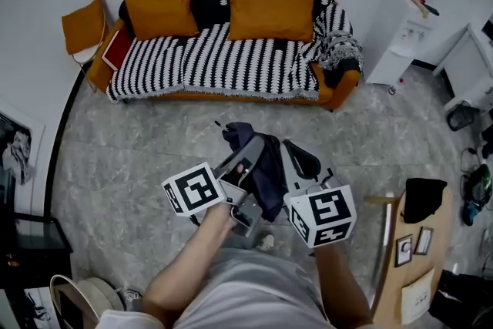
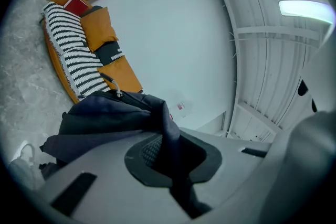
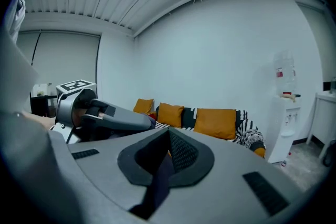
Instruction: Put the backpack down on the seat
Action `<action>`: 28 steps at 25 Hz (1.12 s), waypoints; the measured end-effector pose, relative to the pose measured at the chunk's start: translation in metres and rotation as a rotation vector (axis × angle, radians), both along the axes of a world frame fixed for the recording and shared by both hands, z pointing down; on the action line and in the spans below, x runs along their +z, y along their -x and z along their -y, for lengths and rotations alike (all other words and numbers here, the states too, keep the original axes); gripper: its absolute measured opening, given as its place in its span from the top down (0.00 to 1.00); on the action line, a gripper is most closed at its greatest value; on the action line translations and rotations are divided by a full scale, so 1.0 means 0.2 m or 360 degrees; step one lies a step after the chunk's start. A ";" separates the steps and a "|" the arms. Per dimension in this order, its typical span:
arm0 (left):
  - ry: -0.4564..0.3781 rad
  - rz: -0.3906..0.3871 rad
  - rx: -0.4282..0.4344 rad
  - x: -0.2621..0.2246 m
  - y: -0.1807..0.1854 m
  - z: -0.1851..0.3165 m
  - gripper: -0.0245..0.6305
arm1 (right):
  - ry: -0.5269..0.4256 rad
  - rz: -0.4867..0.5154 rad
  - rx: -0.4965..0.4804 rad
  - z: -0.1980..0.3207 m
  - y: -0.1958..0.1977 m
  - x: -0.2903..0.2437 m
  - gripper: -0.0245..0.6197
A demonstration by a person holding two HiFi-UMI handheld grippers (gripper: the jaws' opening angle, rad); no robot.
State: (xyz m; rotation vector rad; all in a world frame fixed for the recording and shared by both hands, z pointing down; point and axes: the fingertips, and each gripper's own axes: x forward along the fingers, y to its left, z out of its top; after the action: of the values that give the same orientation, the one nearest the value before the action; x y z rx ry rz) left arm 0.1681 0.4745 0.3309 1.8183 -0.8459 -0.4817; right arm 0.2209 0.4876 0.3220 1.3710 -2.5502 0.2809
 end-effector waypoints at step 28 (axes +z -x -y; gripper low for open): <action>0.0027 -0.0081 0.0090 -0.01 0.44 0.97 0.94 | 0.0020 -0.0094 0.0051 0.99 0.47 -0.04 0.96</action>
State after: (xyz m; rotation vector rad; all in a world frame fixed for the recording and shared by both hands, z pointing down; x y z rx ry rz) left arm 0.0800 0.2813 0.3293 1.8019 -0.7600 -0.4809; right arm 0.1263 0.2886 0.3135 1.3954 -2.4769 0.2577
